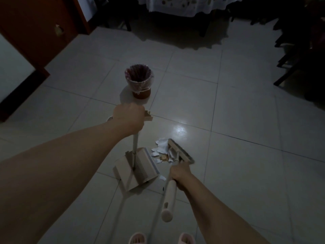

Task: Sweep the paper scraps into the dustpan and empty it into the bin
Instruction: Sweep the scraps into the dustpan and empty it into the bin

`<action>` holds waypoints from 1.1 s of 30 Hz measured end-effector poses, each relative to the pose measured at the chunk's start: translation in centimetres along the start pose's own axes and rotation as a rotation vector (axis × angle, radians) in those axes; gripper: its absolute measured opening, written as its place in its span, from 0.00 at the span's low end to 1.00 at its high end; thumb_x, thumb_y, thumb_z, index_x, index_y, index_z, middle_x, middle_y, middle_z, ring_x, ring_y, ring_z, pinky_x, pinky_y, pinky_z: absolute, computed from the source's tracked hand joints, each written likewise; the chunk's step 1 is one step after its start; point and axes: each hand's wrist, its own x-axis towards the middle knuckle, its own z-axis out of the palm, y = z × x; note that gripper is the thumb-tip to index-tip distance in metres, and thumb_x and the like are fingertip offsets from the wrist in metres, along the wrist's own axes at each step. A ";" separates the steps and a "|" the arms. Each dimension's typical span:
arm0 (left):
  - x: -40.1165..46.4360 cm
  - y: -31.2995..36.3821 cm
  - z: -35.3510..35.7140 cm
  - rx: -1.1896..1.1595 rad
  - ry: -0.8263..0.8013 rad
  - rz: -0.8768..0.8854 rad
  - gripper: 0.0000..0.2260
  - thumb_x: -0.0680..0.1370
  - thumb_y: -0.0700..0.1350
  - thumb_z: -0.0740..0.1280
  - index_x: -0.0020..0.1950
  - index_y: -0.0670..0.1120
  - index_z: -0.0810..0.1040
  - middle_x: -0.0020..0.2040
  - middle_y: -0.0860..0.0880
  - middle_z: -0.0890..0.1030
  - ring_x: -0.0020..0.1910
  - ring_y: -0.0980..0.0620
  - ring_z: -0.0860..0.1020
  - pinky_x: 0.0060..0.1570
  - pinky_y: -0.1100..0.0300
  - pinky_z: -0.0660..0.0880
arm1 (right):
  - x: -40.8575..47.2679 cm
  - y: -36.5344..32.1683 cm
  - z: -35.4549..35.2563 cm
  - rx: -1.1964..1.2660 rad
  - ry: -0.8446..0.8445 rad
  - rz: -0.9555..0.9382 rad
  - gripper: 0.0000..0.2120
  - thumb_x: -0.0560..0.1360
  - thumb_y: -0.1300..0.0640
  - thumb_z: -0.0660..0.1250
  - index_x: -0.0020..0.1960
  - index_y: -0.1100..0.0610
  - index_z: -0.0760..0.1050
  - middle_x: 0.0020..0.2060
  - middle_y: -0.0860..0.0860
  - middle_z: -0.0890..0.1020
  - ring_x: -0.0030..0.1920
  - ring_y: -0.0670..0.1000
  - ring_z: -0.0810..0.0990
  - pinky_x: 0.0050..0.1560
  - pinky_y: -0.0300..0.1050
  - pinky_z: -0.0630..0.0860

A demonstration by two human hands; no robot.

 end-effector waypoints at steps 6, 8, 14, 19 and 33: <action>-1.5 -1.0 0.1 -0.002 -0.004 -0.002 0.13 0.78 0.49 0.65 0.60 0.46 0.76 0.55 0.45 0.80 0.54 0.46 0.79 0.42 0.57 0.69 | -1.7 0.6 2.1 -0.055 -0.072 0.009 0.09 0.72 0.65 0.64 0.52 0.68 0.73 0.44 0.59 0.78 0.50 0.59 0.80 0.53 0.51 0.78; -2.0 -1.5 0.3 -0.008 -0.005 -0.001 0.13 0.78 0.49 0.65 0.60 0.45 0.76 0.56 0.45 0.80 0.54 0.46 0.79 0.43 0.57 0.70 | -2.3 0.6 2.5 -0.085 -0.101 0.011 0.04 0.74 0.65 0.64 0.40 0.64 0.72 0.38 0.57 0.77 0.41 0.55 0.79 0.44 0.48 0.80; -3.3 -2.9 0.7 -0.027 0.000 0.001 0.14 0.78 0.50 0.65 0.61 0.46 0.75 0.57 0.45 0.79 0.56 0.46 0.79 0.46 0.56 0.72 | -3.9 0.8 4.8 -0.106 -0.158 0.053 0.14 0.75 0.64 0.61 0.60 0.65 0.72 0.41 0.59 0.76 0.44 0.58 0.78 0.37 0.47 0.77; -4.2 -3.8 0.9 -0.039 -0.008 -0.007 0.15 0.79 0.51 0.64 0.62 0.46 0.74 0.58 0.45 0.79 0.56 0.46 0.78 0.46 0.56 0.72 | -5.2 0.4 5.9 -0.183 -0.211 0.076 0.17 0.71 0.68 0.59 0.60 0.67 0.71 0.44 0.62 0.74 0.44 0.58 0.76 0.30 0.44 0.71; -5.6 -5.9 1.3 -0.101 -0.019 -0.016 0.15 0.78 0.52 0.64 0.61 0.46 0.74 0.56 0.45 0.79 0.53 0.46 0.79 0.45 0.56 0.72 | -6.5 -0.7 3.6 -0.193 -0.178 0.070 0.15 0.66 0.65 0.63 0.51 0.70 0.76 0.44 0.63 0.81 0.35 0.56 0.78 0.29 0.42 0.73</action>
